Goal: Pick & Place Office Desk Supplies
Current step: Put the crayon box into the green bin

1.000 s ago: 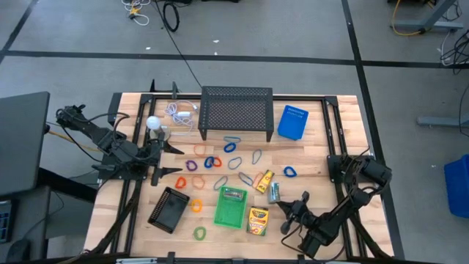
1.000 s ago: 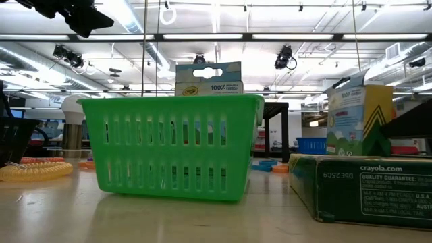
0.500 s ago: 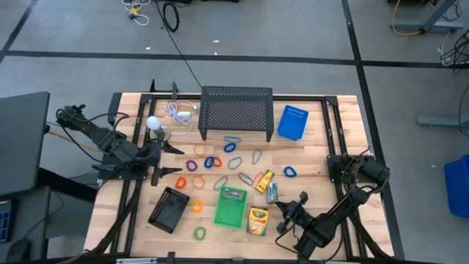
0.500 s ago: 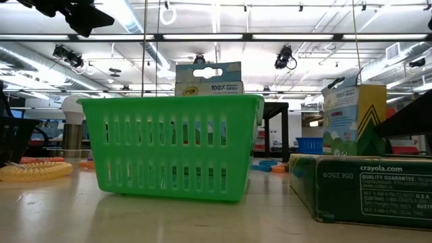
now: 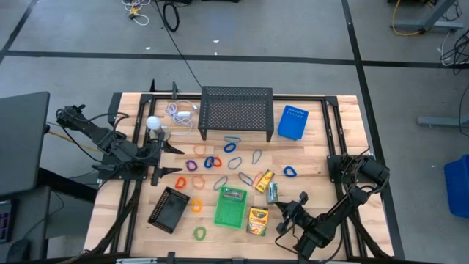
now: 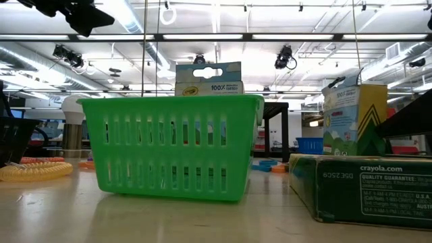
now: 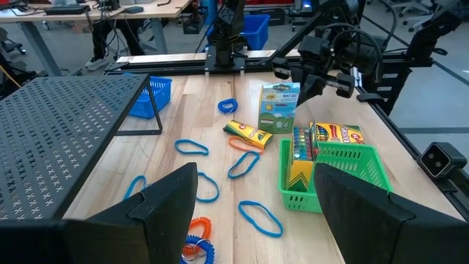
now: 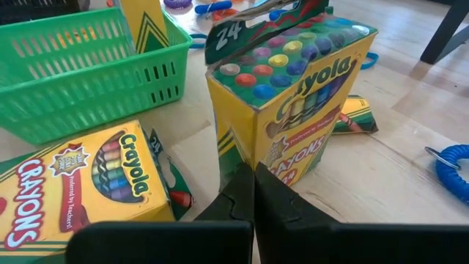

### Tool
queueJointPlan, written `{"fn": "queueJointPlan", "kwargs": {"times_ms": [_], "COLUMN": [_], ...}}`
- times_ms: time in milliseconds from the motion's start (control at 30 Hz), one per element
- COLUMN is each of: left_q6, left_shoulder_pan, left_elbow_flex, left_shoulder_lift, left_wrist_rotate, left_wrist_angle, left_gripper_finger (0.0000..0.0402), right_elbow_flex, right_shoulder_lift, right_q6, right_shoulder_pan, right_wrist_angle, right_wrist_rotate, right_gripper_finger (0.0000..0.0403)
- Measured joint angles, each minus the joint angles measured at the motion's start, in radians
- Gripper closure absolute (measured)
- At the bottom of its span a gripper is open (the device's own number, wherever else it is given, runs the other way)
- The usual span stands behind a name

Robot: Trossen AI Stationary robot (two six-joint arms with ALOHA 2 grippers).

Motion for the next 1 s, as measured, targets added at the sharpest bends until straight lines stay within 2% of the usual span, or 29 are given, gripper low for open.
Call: {"fn": "queueJointPlan", "kwargs": {"times_ms": [367, 600, 1000], "left_q6": [-0.002, -0.002, 0.001], "left_shoulder_pan": [0.0, 0.0, 0.0], "left_elbow_flex": [0.0, 0.0, 0.0], "left_shoulder_lift": [0.0, 0.0, 0.0], "left_wrist_rotate": [0.0, 0.0, 0.0], "left_wrist_angle": [0.004, 0.004, 0.003], "left_gripper_finger": [0.0118, 0.0118, 0.0118], "right_elbow_flex": [0.0, 0.0, 0.0], "right_shoulder_lift": [-0.009, -0.061, -0.068], "right_q6": [-0.001, -0.05, -0.115], "right_shoulder_pan": [0.0, 0.0, -0.009], "right_wrist_angle": [-0.001, -0.006, 0.002], "right_wrist_rotate": [-0.012, -0.075, -0.096], "right_gripper_finger": [0.0403, 0.0403, 0.0403]}}
